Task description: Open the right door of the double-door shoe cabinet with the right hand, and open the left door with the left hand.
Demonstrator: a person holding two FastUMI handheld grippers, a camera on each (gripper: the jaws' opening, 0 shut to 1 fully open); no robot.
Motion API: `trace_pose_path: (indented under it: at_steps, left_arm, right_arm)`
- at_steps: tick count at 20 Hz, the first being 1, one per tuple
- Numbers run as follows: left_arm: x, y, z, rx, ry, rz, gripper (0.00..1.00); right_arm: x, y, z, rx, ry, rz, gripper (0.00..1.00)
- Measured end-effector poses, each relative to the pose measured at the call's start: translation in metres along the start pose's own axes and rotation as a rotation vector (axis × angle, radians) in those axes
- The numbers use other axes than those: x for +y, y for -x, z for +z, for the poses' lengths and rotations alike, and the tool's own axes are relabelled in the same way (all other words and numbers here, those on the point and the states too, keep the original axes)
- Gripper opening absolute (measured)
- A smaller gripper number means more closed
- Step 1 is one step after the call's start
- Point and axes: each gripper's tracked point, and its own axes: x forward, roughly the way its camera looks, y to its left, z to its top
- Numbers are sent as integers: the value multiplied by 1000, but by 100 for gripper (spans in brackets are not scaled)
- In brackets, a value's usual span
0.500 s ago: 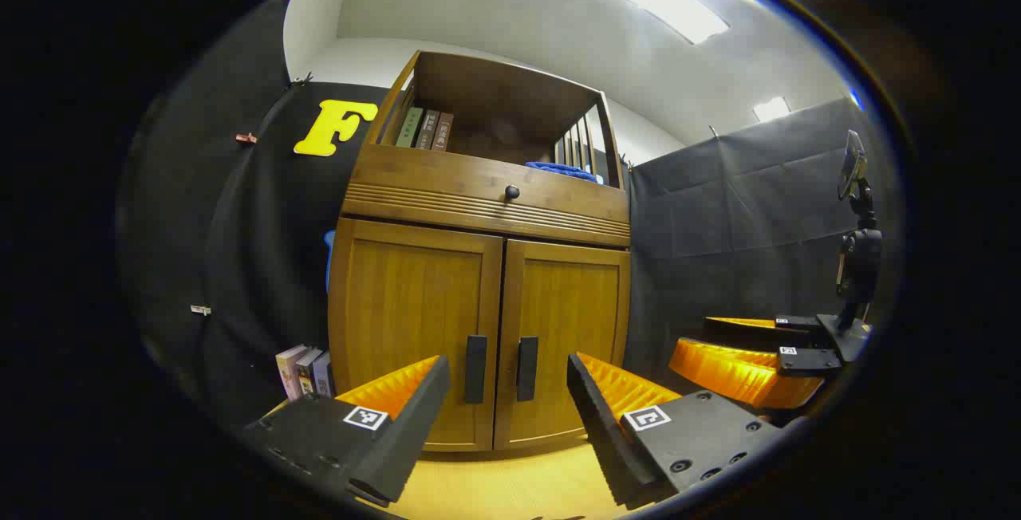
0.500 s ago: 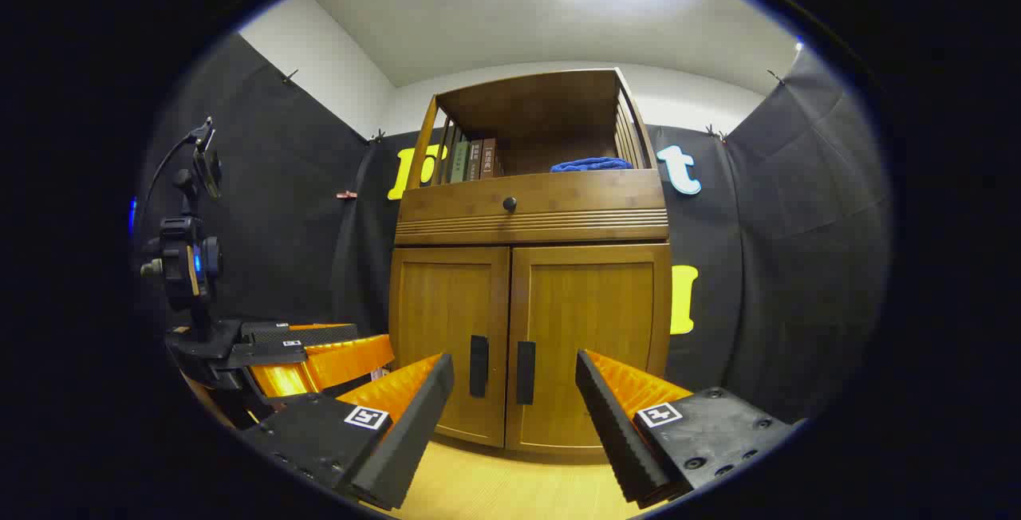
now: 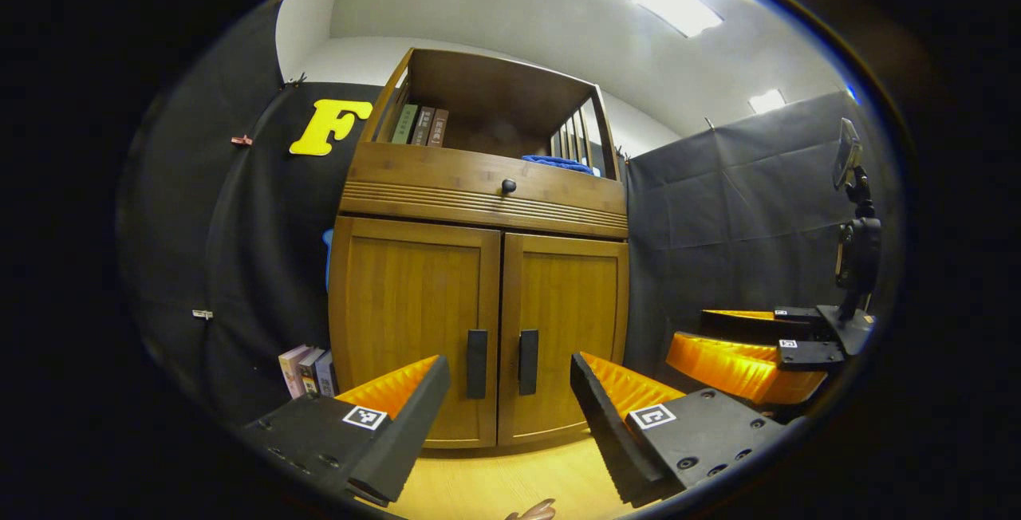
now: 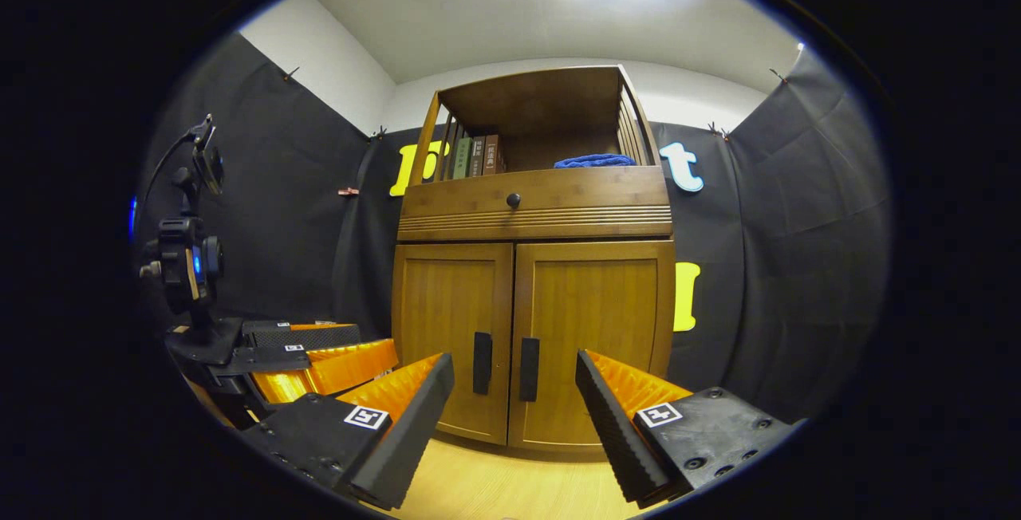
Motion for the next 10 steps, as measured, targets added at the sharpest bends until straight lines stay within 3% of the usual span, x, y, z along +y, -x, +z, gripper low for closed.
trace_pose_path:
  at_steps: [10]
  left_arm:
    - [2, 4, 1, -5, -7, 3, 94]
  right_arm:
    - [6, 2, -5, 15, 12, 10, 97]
